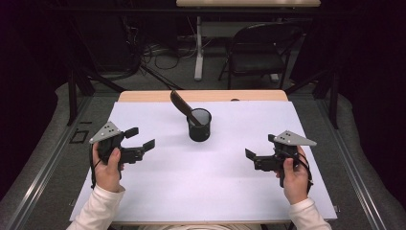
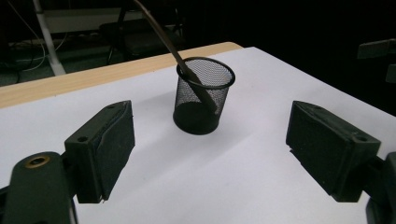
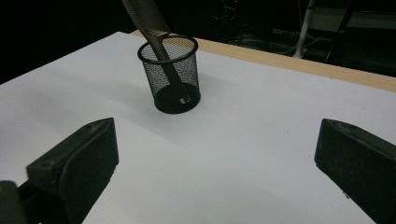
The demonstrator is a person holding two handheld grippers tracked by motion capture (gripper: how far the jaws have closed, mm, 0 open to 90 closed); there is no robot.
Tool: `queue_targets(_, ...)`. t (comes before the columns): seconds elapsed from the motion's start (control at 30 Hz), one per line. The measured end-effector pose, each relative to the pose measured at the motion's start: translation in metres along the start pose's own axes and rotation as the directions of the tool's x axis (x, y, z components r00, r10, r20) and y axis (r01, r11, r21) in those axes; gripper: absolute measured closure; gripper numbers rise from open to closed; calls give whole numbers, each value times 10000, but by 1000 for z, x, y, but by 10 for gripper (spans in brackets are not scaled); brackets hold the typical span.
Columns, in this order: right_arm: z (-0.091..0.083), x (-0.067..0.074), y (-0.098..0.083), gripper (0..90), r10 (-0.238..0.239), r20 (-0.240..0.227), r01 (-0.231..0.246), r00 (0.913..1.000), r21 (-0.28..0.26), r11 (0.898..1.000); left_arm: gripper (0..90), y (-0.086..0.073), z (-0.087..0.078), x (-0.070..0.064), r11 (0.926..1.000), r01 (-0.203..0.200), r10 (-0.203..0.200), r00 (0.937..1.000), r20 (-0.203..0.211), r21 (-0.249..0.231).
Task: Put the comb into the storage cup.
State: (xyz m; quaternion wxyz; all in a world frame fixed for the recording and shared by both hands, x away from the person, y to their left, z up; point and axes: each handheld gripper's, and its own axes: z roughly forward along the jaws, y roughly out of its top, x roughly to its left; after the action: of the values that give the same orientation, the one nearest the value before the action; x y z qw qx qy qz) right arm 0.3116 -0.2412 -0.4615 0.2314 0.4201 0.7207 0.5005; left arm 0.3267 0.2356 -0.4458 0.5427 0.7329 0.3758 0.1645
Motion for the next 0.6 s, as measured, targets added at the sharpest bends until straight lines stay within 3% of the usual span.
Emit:
queue_targets(0.3, -5, -7, -22, 0, 133, 351, -130, 9993, -70, 9999, 159, -26, -4, 9, 9993, 277, -283, 9992, -266, -243)
queue_targets(0.6, 0, -14, -41, 0, 355, 556, -349, 9978, -122, 9993, 159, -43, -5, 14, 9990, 13, -29, 9993, -360, -457)
